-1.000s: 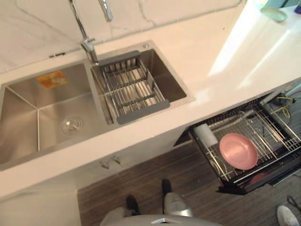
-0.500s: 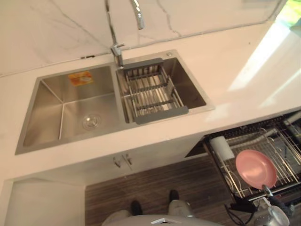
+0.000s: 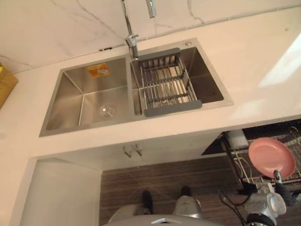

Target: Walk over to the sink, pick up the cup, carry it to the dishwasher, place the cup inside the dishwasher, then close the dishwasher door

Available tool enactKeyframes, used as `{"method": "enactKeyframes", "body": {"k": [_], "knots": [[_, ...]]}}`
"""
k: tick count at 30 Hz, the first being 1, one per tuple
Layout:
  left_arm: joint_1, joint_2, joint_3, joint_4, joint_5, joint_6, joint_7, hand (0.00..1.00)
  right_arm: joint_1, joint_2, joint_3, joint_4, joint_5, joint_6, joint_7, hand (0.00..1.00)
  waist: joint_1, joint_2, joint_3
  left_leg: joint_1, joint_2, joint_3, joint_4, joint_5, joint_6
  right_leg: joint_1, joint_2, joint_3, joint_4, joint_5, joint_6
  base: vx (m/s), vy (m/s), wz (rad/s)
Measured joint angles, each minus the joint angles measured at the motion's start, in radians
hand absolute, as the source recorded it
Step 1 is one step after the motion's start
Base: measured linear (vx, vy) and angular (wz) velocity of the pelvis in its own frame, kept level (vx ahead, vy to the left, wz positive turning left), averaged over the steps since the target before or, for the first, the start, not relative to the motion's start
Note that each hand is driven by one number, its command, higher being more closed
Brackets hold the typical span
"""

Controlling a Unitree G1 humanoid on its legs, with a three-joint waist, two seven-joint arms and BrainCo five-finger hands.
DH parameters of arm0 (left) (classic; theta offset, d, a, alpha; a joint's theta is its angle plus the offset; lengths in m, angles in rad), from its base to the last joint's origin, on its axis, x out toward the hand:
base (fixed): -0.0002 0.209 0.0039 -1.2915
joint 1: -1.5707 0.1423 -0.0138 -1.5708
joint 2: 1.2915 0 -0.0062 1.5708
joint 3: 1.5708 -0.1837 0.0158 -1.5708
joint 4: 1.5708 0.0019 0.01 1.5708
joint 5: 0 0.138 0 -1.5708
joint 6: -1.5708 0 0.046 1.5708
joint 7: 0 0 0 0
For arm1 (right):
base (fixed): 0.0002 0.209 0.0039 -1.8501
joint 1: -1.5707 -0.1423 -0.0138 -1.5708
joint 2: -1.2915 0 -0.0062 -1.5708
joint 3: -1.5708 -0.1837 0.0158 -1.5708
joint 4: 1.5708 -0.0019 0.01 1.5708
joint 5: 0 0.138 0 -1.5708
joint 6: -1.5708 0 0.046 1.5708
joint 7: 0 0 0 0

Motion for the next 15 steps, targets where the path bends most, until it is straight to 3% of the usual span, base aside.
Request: {"method": "enactKeyframes", "body": {"k": [4, 10, 12, 14, 15], "knots": [[0.0, 0.0, 0.0, -0.001, 0.0, -0.003, -0.014, 0.0, -0.072, -0.003, 0.049, 0.0, 0.076, -0.011, 0.017, 0.0, 0.014, 0.013, -0.002, -0.023, 0.02, -0.047, 0.001, 0.025, -0.018, -0.002, 0.016, -0.055, 0.0, -0.003, -0.013, -0.06, -0.077, 0.34], [0.006, -0.011, -0.002, -0.001, 0.0, -0.001, -0.026, 0.0, -0.203, -0.09, 0.049, 0.0, 0.154, -0.011, 0.062, 0.0, 0.036, 0.08, 0.013, -0.068, 0.037, -0.098, -0.023, 0.047, -0.046, -0.006, 0.023, -0.16, 0.006, -0.006, -0.04, -0.05, -0.063, 0.45], [0.019, -0.012, -0.003, -0.008, 0.0, -0.003, -0.036, 0.0, -0.238, -0.117, 0.039, 0.003, 0.173, -0.015, 0.077, 0.0, 0.038, 0.104, 0.01, -0.094, 0.054, -0.091, -0.036, 0.097, -0.05, -0.038, 0.022, -0.203, 0.035, -0.021, -0.05, -0.02, -0.061, 0.5], [0.027, -0.011, -0.002, -0.006, 0.0, -0.001, -0.036, 0.0, -0.236, -0.111, 0.039, 0.003, 0.173, -0.011, 0.092, 0.0, 0.037, 0.099, 0.014, -0.116, 0.054, -0.089, -0.04, 0.144, -0.03, -0.064, 0.014, -0.213, 0.07, -0.036, -0.053, -0.01, -0.07, 0.28], [0.031, -0.011, -0.002, -0.007, 0.0, -0.003, -0.036, 0.0, -0.236, -0.108, 0.041, 0.003, 0.172, -0.01, 0.092, 0.0, 0.04, 0.098, 0.016, -0.123, 0.051, -0.09, -0.04, 0.159, -0.047, -0.072, 0.007, -0.215, 0.081, -0.041, -0.052, -0.06, -0.039, 0.18]]}}
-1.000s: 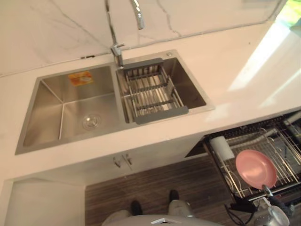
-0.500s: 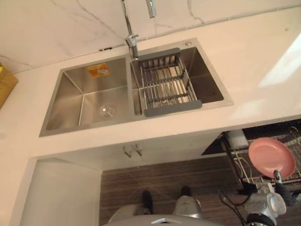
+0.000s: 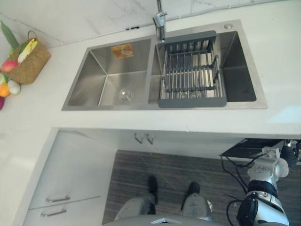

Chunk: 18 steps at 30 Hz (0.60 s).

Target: Walk over to the sink, pick up the cup, carry it to the dishwasher, place the cup inside the dishwasher, then close the dishwasher door

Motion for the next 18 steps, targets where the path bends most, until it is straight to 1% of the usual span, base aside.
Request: {"method": "enactKeyframes", "body": {"k": [2, 3, 4, 5, 6, 7, 8, 9, 10, 11, 12, 15, 17, 18], "knots": [[0.002, 0.0, 0.001, -0.001, 0.0, 0.0, -0.001, 0.0, -0.001, 0.001, 0.017, -0.001, -0.018, 0.005, -0.001, 0.0, 0.005, 0.006, 0.0, -0.001, 0.002, -0.003, 0.0, 0.006, -0.011, -0.001, 0.005, 0.0, -0.004, 0.0, 0.0, -0.09, -0.022, 0.06], [0.003, -0.001, 0.001, -0.001, 0.0, 0.001, -0.001, 0.0, -0.001, 0.001, 0.024, -0.005, -0.025, 0.014, -0.001, 0.0, 0.005, 0.01, 0.0, -0.001, 0.007, -0.004, 0.0, -0.003, -0.02, 0.0, 0.014, 0.001, -0.006, 0.0, 0.0, -0.19, -0.033, -0.02], [0.003, -0.003, 0.002, -0.003, 0.0, 0.002, -0.001, 0.0, 0.0, 0.006, 0.036, -0.044, -0.047, 0.037, -0.005, 0.0, 0.009, 0.023, 0.005, -0.014, 0.025, 0.009, -0.008, -0.057, -0.008, 0.007, 0.04, 0.009, -0.034, 0.011, 0.007, -0.18, -0.039, 0.0], [-0.001, -0.008, 0.003, -0.003, -0.001, 0.004, 0.0, 0.0, 0.0, 0.008, 0.047, -0.073, -0.059, 0.045, -0.005, 0.0, 0.008, 0.029, 0.003, -0.026, 0.032, 0.02, -0.009, -0.101, -0.033, 0.009, 0.051, 0.02, -0.056, 0.028, 0.015, -0.17, -0.05, 0.03], [-0.008, -0.008, 0.004, -0.004, -0.001, 0.005, 0.0, 0.0, 0.001, 0.011, 0.051, -0.094, -0.065, 0.045, -0.005, 0.0, 0.008, 0.015, 0.012, -0.032, 0.024, 0.034, -0.009, -0.147, -0.073, 0.007, 0.045, 0.046, -0.072, 0.035, 0.01, -0.12, -0.005, 0.08], [-0.027, -0.009, 0.012, -0.005, -0.001, 0.005, 0.007, 0.0, 0.002, 0.011, 0.052, -0.131, -0.073, 0.048, -0.003, 0.0, 0.009, -0.004, 0.03, -0.031, 0.003, 0.099, 0.041, -0.132, -0.002, 0.004, 0.024, 0.051, -0.111, 0.062, -0.012, -0.12, 0.004, 0.0], [-0.027, -0.008, 0.028, 0.003, 0.0, 0.013, 0.004, 0.0, 0.014, 0.017, 0.072, -0.188, -0.099, 0.063, -0.003, 0.0, 0.007, -0.004, 0.03, -0.043, 0.004, 0.139, 0.148, -0.142, 0.041, 0.005, 0.021, 0.057, -0.122, 0.075, -0.012, -0.11, 0.021, -0.13], [-0.021, -0.01, 0.035, 0.006, 0.0, 0.015, 0.003, 0.0, 0.022, 0.017, 0.093, -0.21, -0.104, 0.068, -0.003, 0.0, 0.006, -0.002, 0.029, -0.034, 0.01, 0.15, 0.173, -0.146, 0.037, 0.007, 0.029, 0.063, -0.121, 0.076, -0.014, -0.03, -0.006, -0.25], [-0.008, -0.01, 0.039, 0.006, 0.0, 0.017, 0.004, 0.0, 0.033, 0.018, 0.11, -0.228, -0.105, 0.089, -0.003, 0.0, 0.003, 0.009, 0.022, -0.009, 0.032, 0.151, 0.175, -0.155, 0.026, 0.011, 0.056, 0.064, -0.127, 0.076, -0.014, 0.01, 0.01, -0.22], [-0.019, -0.004, 0.041, 0.008, 0.001, 0.018, 0.005, 0.0, 0.057, 0.023, 0.139, -0.235, -0.136, 0.094, 0.002, 0.0, 0.006, -0.003, 0.022, 0.002, 0.051, 0.148, 0.144, -0.17, 0.04, 0.013, 0.073, 0.062, -0.134, 0.078, -0.014, -0.03, -0.018, -0.05], [-0.033, -0.001, 0.042, 0.006, 0.001, 0.017, 0.005, 0.0, 0.075, 0.032, 0.153, -0.256, -0.149, 0.112, 0.002, 0.0, 0.005, -0.012, 0.017, 0.004, 0.055, 0.147, 0.116, -0.162, 0.036, 0.015, 0.083, 0.062, -0.149, 0.083, -0.015, -0.05, -0.03, 0.12], [-0.053, -0.007, 0.042, 0.005, 0.002, 0.016, 0.02, 0.0, 0.126, 0.063, 0.175, -0.288, -0.191, 0.119, 0.004, 0.0, 0.005, -0.052, 0.019, 0.024, 0.058, 0.152, 0.053, -0.157, 0.028, 0.023, 0.098, 0.062, -0.192, 0.087, -0.01, -0.04, -0.047, 0.19], [-0.052, -0.006, 0.042, 0.007, 0.002, 0.017, 0.028, 0.0, 0.166, 0.081, 0.181, -0.322, -0.224, 0.122, 0.011, 0.0, 0.006, -0.063, 0.019, 0.035, 0.069, 0.157, 0.052, -0.15, 0.018, 0.04, 0.108, 0.062, -0.204, 0.087, -0.01, 0.02, -0.03, 0.04], [-0.046, -0.007, 0.04, 0.007, 0.005, 0.019, 0.032, 0.0, 0.201, 0.087, 0.205, -0.335, -0.261, 0.127, 0.018, 0.0, 0.006, -0.075, 0.005, 0.038, 0.073, 0.16, 0.057, -0.15, 0.017, 0.042, 0.112, 0.063, -0.204, 0.087, -0.011, 0.03, -0.028, -0.06]]}}
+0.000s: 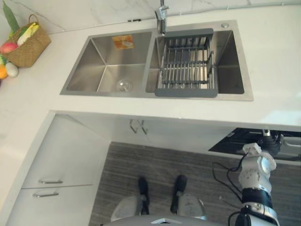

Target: Walk over to the sink, pick up the cup, carry it to the dishwasher, place the cup inside the dishwasher, then close the dishwasher door

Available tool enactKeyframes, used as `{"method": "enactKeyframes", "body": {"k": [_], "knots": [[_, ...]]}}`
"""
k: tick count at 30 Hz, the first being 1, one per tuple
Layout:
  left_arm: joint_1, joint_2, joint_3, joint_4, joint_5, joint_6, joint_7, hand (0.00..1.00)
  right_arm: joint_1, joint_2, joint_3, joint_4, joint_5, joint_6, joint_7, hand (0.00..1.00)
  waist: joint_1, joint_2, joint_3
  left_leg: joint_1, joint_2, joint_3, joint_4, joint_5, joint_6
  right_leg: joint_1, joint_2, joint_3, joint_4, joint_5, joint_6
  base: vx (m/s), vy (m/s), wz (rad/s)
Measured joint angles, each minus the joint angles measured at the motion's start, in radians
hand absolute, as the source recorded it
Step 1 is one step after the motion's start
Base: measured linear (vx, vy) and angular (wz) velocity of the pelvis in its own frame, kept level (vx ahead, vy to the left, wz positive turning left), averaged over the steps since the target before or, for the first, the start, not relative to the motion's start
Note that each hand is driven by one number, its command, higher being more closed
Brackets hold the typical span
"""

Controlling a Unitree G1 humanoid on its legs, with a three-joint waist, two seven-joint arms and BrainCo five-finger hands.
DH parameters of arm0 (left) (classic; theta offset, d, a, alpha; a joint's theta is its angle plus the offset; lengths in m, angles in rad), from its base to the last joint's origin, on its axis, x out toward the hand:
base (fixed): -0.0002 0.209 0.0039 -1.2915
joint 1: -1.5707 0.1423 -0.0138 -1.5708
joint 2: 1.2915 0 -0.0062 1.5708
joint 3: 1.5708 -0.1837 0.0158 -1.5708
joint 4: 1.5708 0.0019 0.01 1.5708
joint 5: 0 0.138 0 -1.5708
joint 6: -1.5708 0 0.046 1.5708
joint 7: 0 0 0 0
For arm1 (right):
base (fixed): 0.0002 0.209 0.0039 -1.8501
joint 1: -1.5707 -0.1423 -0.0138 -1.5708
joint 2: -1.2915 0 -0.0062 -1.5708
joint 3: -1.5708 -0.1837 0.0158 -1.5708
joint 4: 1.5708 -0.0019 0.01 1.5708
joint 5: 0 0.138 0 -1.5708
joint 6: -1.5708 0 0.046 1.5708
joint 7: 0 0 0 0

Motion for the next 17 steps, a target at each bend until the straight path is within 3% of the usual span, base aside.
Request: {"method": "enactKeyframes", "body": {"k": [2, 5, 7, 10, 14, 15, 16, 17], "knots": [[0.004, 0.001, -0.001, 0.001, 0.005, 0.002, 0.011, 0.0, 0.053, 0.003, 0.054, -0.016, -0.08, 0.022, 0.008, 0.0, -0.001, -0.014, -0.017, 0.02, 0.009, 0.021, 0.0, 0.001, -0.002, 0.015, 0.006, 0.004, -0.001, 0.0, 0.0, 0.07, -0.022, -0.19], [-0.006, 0.001, -0.007, 0.0, -0.019, 0.011, 0.034, 0.0, 0.136, 0.034, 0.143, -0.01, -0.233, 0.11, 0.026, 0.0, 0.0, -0.053, -0.054, 0.049, 0.023, 0.038, -0.001, 0.007, -0.007, 0.035, 0.016, 0.008, 0.001, -0.005, -0.013, 0.1, -0.023, -0.17], [-0.018, 0.009, -0.013, 0.004, -0.093, 0.048, 0.067, 0.0, 0.195, 0.091, 0.202, 0.047, -0.309, 0.179, 0.053, 0.0, 0.001, -0.087, -0.08, 0.069, 0.029, 0.049, -0.014, 0.011, -0.013, 0.046, 0.022, 0.012, 0.004, -0.008, -0.02, 0.15, -0.026, -0.06], [-0.027, 0.021, -0.012, 0.014, -0.231, 0.098, 0.094, 0.0, 0.24, 0.157, 0.264, 0.232, -0.351, 0.249, 0.092, 0.0, 0.007, -0.106, -0.084, 0.116, 0.025, 0.049, -0.052, 0.017, -0.011, 0.075, 0.021, 0.012, 0.01, -0.016, -0.032, 0.17, -0.003, 0.02], [-0.04, 0.027, -0.012, 0.039, -0.283, 0.121, 0.091, 0.0, 0.248, 0.222, 0.27, 0.389, -0.348, 0.268, 0.122, 0.0, 0.013, -0.112, -0.084, 0.138, 0.017, 0.052, -0.057, 0.01, -0.014, 0.095, 0.014, 0.011, 0.008, -0.013, -0.037, 0.12, 0.028, 0.01], [-0.043, 0.028, -0.02, 0.045, -0.281, 0.113, 0.075, 0.0, 0.238, 0.217, 0.276, 0.413, -0.352, 0.265, 0.126, 0.0, 0.01, -0.118, -0.085, 0.144, 0.012, 0.052, -0.057, 0.008, -0.016, 0.102, 0.01, 0.012, 0.005, -0.013, -0.036, 0.08, 0.048, -0.07], [-0.033, 0.033, -0.046, 0.055, -0.261, 0.034, 0.046, 0.0, 0.226, 0.219, 0.276, 0.453, -0.351, 0.264, 0.136, 0.0, 0.021, -0.126, -0.089, 0.154, 0.011, 0.06, -0.057, 0.004, -0.02, 0.109, 0.01, 0.02, 0.003, -0.013, -0.036, 0.09, 0.056, -0.09], [-0.025, 0.034, -0.052, 0.056, -0.247, -0.004, 0.034, 0.0, 0.223, 0.222, 0.275, 0.47, -0.351, 0.263, 0.138, 0.0, 0.029, -0.132, -0.092, 0.156, 0.011, 0.065, -0.057, 0.002, -0.021, 0.109, 0.01, 0.024, 0.001, -0.012, -0.035, 0.05, 0.038, -0.12]]}}
